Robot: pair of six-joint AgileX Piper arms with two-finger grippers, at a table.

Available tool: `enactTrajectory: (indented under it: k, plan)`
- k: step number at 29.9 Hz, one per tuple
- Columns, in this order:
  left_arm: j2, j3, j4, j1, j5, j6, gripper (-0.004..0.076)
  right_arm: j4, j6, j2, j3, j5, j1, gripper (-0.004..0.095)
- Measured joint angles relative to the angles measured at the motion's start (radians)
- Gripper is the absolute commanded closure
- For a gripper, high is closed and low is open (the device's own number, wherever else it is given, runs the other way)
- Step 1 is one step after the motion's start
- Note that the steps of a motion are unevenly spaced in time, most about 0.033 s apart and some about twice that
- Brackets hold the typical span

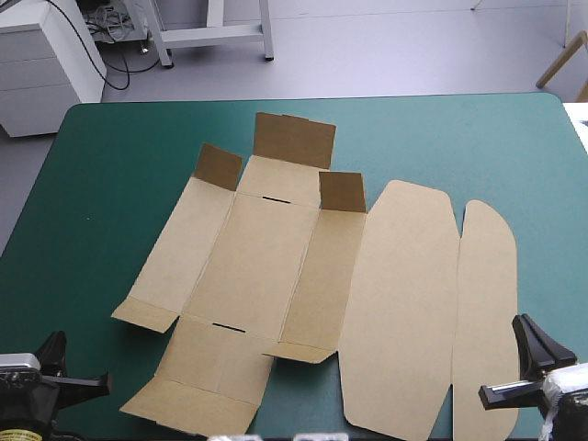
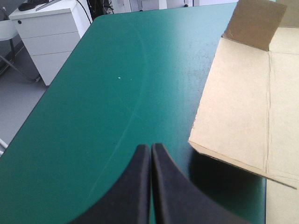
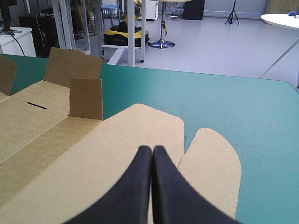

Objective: Fold the box

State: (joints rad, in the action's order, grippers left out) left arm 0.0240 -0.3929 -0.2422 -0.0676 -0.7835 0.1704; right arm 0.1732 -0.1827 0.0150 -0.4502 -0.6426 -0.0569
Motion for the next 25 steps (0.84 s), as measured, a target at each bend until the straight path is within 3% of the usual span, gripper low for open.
enactTrajectory:
  k: [12,16,19,25]
  plan:
    - [0.000,0.000,0.000,0.000,0.000,0.000,0.0734,0.000,0.000,0.000,0.000,0.000,0.000,0.0927]
    - [0.000,0.000,0.000,0.000,0.000,0.000,0.0734,0.003,-0.007,0.000,0.000,0.000,0.000,0.0864]
    - [0.000,0.000,0.000,0.000,0.000,0.000,0.0734,0.020,-0.032,0.000,0.000,0.000,0.000,0.0710]
    - [0.000,0.000,0.000,0.000,0.000,0.000,0.0734,0.032,-0.050,0.000,0.000,0.000,0.000,0.0206]
